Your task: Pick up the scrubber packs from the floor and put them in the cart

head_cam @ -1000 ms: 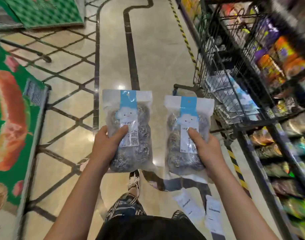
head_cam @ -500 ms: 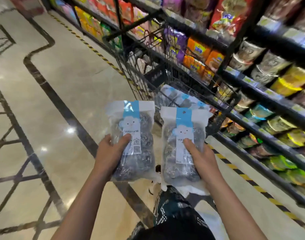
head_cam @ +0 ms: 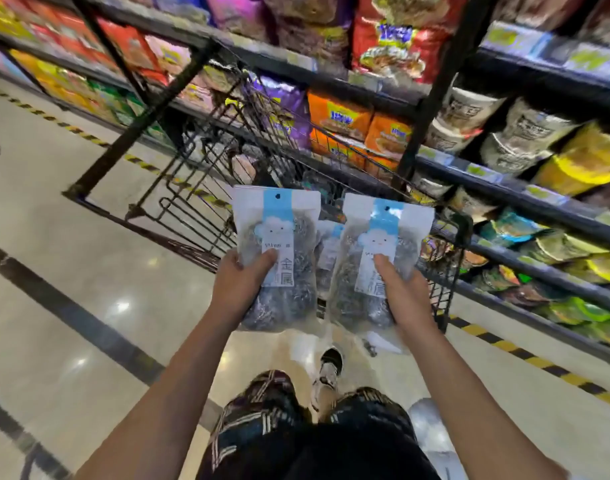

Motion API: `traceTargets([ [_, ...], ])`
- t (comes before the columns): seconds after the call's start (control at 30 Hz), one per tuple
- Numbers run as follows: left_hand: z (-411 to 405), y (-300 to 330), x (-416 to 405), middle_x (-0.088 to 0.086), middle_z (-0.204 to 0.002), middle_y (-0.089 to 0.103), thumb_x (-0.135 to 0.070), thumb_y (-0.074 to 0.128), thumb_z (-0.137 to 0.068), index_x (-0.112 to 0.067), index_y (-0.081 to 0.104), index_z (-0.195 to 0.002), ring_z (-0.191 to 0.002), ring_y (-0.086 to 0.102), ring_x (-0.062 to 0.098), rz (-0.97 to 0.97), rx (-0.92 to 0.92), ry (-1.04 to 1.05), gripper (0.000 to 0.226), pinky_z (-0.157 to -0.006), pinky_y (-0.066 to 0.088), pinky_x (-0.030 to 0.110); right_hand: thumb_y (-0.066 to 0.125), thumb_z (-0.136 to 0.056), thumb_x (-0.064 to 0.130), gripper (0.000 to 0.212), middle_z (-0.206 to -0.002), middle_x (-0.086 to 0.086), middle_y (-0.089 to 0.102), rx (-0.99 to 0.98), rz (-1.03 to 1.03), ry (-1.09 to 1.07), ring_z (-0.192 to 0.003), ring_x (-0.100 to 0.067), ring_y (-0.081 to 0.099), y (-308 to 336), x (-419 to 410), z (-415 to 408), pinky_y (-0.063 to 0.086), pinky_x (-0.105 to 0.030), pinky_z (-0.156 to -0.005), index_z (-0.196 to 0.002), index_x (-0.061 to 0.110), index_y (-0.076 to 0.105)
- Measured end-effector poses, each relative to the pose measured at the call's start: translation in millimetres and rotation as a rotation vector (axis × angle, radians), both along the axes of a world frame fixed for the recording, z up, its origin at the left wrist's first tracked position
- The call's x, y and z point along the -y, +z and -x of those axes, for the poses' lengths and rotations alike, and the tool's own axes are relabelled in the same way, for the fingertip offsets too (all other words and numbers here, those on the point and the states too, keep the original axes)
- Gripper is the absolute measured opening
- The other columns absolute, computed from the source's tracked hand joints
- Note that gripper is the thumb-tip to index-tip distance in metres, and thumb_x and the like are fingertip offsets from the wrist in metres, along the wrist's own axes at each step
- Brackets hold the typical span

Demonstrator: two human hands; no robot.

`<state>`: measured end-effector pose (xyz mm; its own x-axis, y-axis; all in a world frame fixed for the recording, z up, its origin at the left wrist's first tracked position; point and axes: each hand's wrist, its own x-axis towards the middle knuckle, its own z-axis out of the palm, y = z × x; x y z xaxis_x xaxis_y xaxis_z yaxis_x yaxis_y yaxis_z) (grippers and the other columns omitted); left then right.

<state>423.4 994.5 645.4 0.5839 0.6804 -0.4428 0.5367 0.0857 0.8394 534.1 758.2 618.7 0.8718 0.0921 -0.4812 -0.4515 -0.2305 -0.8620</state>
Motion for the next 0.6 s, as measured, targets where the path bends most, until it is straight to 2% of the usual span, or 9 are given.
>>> traceTargets([
  [0.07, -37, -13, -18, -0.001, -0.096, 0.078, -0.036, 0.082, -0.086, -0.012, 0.070, -0.113, -0.076, 0.077, 0.005, -0.001, -0.012, -0.026, 0.038, -0.058, 0.056, 0.019, 0.073, -0.088, 0.053, 0.053, -0.118, 0.008, 0.071, -0.034, 0.037, -0.066, -0.101, -0.012, 0.067, -17, -17, -25, 0.047, -0.030, -0.084, -0.129, 0.022, 0.066],
  [0.13, -72, -30, -37, -0.005, -0.090, 0.072, -0.030, 0.080, -0.089, -0.012, 0.065, -0.108, -0.063, 0.070, -0.007, -0.014, -0.046, -0.077, 0.030, -0.049, 0.049, 0.009, 0.075, -0.082, 0.059, 0.058, -0.113, 0.006, 0.073, -0.058, 0.088, -0.108, -0.101, -0.016, 0.069, -41, -38, -47, 0.051, -0.033, -0.089, -0.124, 0.020, 0.068],
  [0.23, -117, -65, -62, -0.005, -0.092, 0.067, -0.037, 0.081, -0.087, -0.016, 0.058, -0.109, -0.076, 0.067, 0.005, -0.044, -0.120, -0.200, 0.038, -0.048, 0.045, 0.010, 0.076, -0.075, 0.069, 0.072, -0.105, -0.001, 0.073, -0.162, 0.167, -0.145, -0.094, -0.021, 0.069, -82, -73, -69, 0.055, -0.036, -0.083, -0.118, 0.013, 0.065],
  [0.3, -138, -102, -84, -0.004, -0.094, 0.068, -0.043, 0.083, -0.083, -0.019, 0.057, -0.108, -0.079, 0.066, 0.009, -0.031, -0.199, -0.271, 0.043, -0.051, 0.050, 0.012, 0.076, -0.083, 0.058, 0.061, -0.102, -0.004, 0.068, -0.210, 0.214, -0.155, -0.094, -0.025, 0.065, -114, -95, -81, 0.046, -0.031, -0.077, -0.114, 0.008, 0.062],
  [0.37, -157, -139, -103, -0.001, -0.099, 0.071, -0.051, 0.084, -0.078, -0.020, 0.059, -0.109, -0.086, 0.070, 0.015, -0.023, -0.277, -0.328, 0.050, -0.063, 0.058, 0.026, 0.077, -0.086, 0.051, 0.058, -0.106, -0.008, 0.069, -0.247, 0.228, -0.180, -0.098, -0.029, 0.066, -149, -114, -89, 0.046, -0.032, -0.078, -0.118, 0.004, 0.062],
  [0.4, -166, -161, -112, -0.002, -0.098, 0.070, -0.051, 0.084, -0.078, -0.019, 0.060, -0.109, -0.086, 0.069, 0.016, -0.031, -0.311, -0.361, 0.051, -0.064, 0.057, 0.027, 0.077, -0.086, 0.050, 0.060, -0.109, -0.009, 0.069, -0.263, 0.246, -0.182, -0.100, -0.030, 0.067, -166, -123, -93, 0.047, -0.033, -0.079, -0.120, 0.004, 0.061],
  [0.5, -182, -215, -128, -0.007, -0.088, 0.063, -0.048, 0.081, -0.083, -0.015, 0.058, -0.108, -0.075, 0.062, 0.008, -0.027, -0.395, -0.390, 0.047, -0.046, 0.042, 0.012, 0.074, -0.077, 0.065, 0.073, -0.104, -0.010, 0.071, -0.325, 0.325, -0.114, -0.094, -0.031, 0.069, -218, -146, -102, 0.057, -0.041, -0.079, -0.117, 0.005, 0.062],
  [0.53, -185, -231, -132, -0.008, -0.086, 0.061, -0.049, 0.079, -0.085, -0.014, 0.056, -0.108, -0.071, 0.059, 0.006, -0.024, -0.432, -0.402, 0.047, -0.045, 0.039, 0.012, 0.070, -0.072, 0.072, 0.078, -0.099, -0.012, 0.073, -0.314, 0.351, -0.086, -0.091, -0.033, 0.072, -240, -150, -104, 0.060, -0.044, -0.077, -0.112, 0.005, 0.065],
  [0.6, -189, -259, -138, -0.005, -0.089, 0.062, -0.052, 0.076, -0.086, -0.014, 0.055, -0.111, -0.077, 0.064, 0.013, -0.030, -0.488, -0.432, 0.050, -0.056, 0.044, 0.019, 0.063, -0.063, 0.085, 0.089, -0.091, -0.013, 0.076, -0.277, 0.432, -0.055, -0.086, -0.033, 0.074, -271, -156, -107, 0.063, -0.048, -0.076, -0.104, 0.006, 0.071],
])
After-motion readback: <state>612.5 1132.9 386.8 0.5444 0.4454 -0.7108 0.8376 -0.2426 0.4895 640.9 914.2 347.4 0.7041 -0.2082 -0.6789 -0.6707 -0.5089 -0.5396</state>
